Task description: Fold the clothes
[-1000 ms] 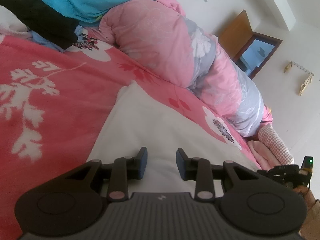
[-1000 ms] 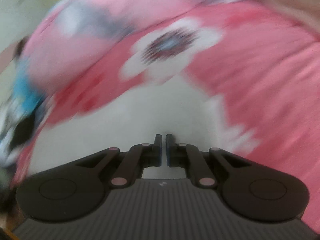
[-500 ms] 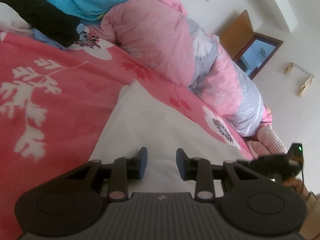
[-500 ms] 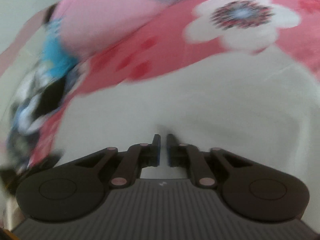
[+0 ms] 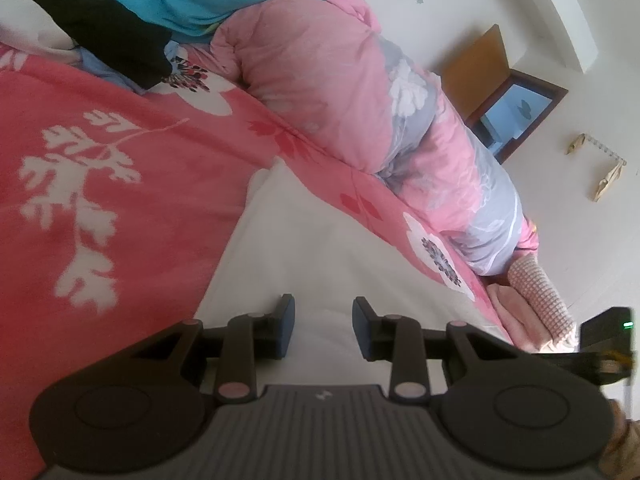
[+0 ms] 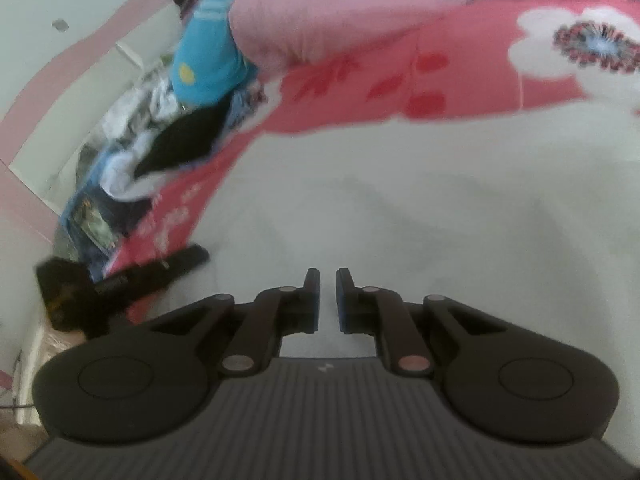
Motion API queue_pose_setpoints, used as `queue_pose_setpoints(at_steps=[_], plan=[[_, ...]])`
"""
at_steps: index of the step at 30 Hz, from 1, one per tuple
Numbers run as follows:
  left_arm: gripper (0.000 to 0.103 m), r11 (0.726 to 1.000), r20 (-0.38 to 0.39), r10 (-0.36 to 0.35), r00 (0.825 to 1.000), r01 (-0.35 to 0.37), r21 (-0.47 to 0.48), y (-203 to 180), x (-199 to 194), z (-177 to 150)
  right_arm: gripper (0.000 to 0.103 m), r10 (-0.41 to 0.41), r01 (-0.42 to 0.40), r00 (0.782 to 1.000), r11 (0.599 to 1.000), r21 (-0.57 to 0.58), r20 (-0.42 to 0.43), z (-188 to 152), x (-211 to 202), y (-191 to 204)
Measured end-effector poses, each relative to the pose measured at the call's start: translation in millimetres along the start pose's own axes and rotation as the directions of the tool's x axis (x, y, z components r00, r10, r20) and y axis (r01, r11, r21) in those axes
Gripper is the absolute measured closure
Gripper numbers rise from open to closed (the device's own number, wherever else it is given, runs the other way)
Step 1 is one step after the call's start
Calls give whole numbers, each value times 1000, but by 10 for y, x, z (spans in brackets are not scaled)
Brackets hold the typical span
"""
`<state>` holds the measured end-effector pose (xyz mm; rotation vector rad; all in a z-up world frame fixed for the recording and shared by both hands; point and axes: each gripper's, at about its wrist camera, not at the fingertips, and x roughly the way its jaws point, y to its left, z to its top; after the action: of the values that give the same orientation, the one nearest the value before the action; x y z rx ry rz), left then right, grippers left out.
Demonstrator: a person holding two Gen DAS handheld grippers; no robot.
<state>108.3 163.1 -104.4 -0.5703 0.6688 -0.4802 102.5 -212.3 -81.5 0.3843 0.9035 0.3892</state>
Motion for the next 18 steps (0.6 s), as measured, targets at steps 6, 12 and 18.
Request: queue_pose_setpoints(at_steps=[6,12,18], plan=[[68,1000,11,-1,1000,1,-7,61,-101,-13,93,-220,200,960,972,124,172,133,-150,-185],[67,1000,12,-7,1000,8,-10,110,-165,-10,93,-97,109,984,991,-74,149,-162,112,486],[65,1000,29,10,1000,-10,-5,132,-239,-13,93,-132,185,973,935,-303,187,-547,249,1052]])
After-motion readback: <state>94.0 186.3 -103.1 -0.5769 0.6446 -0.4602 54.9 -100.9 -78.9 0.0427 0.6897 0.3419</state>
